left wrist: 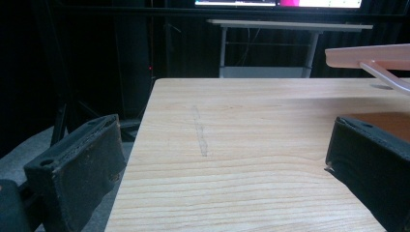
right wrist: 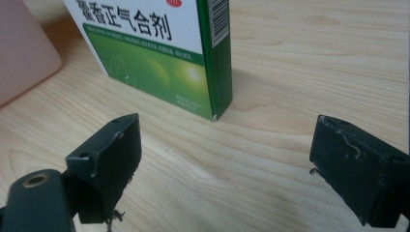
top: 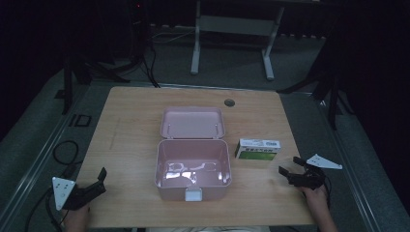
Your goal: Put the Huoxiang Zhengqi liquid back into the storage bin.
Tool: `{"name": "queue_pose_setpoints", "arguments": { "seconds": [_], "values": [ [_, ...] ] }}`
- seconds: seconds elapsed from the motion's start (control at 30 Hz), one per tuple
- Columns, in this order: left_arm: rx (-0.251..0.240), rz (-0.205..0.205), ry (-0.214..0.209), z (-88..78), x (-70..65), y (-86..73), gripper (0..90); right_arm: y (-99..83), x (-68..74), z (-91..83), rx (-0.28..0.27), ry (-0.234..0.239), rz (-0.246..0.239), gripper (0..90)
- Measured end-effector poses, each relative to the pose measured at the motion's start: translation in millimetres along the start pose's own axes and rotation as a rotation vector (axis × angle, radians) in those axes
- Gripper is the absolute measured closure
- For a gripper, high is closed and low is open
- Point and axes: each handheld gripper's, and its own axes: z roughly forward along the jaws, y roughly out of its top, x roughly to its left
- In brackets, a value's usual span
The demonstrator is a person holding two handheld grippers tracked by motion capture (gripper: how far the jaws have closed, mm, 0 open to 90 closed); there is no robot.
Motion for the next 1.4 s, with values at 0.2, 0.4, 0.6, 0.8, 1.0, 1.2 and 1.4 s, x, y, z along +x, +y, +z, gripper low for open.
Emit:
{"name": "queue_pose_setpoints", "arguments": {
  "seconds": [0.2, 0.4, 0.6, 0.8, 1.0, 1.2, 1.4],
  "values": [
    [0.0, 0.001, -0.001, -0.1, 0.0, 0.0, 0.2, 0.6, 2.2, 1.6, 0.018, 0.007, -0.021, 10.9],
    [0.0, -0.001, -0.003, -0.1, 0.3, 0.0, 0.2, 1.4, 2.9, 3.3, 0.036, 0.051, -0.042, 10.9],
    [-0.003, -0.003, -0.005, -0.2, 0.4, -0.1, 0.2, 6.9, 6.4, 6.5, 0.068, 0.113, -0.098, 10.9],
    [-0.004, -0.003, -0.006, -0.3, 0.4, -0.2, 0.2, 14.6, 16.3, 16.4, 0.142, 0.206, -0.183, 10.9],
    [-0.005, -0.004, -0.008, -0.4, 0.6, -0.2, 0.2, 22.3, 28.0, 29.6, 0.25, 0.307, -0.248, 10.9],
    [-0.006, -0.004, -0.01, -0.5, 0.8, -0.3, 0.2, 28.1, 37.3, 38.9, 0.354, 0.369, -0.297, 10.9],
    [-0.007, -0.005, -0.012, -0.5, 0.9, -0.3, 0.2, 34.0, 45.3, 45.2, 0.437, 0.39, -0.363, 10.9]
  ]
}}
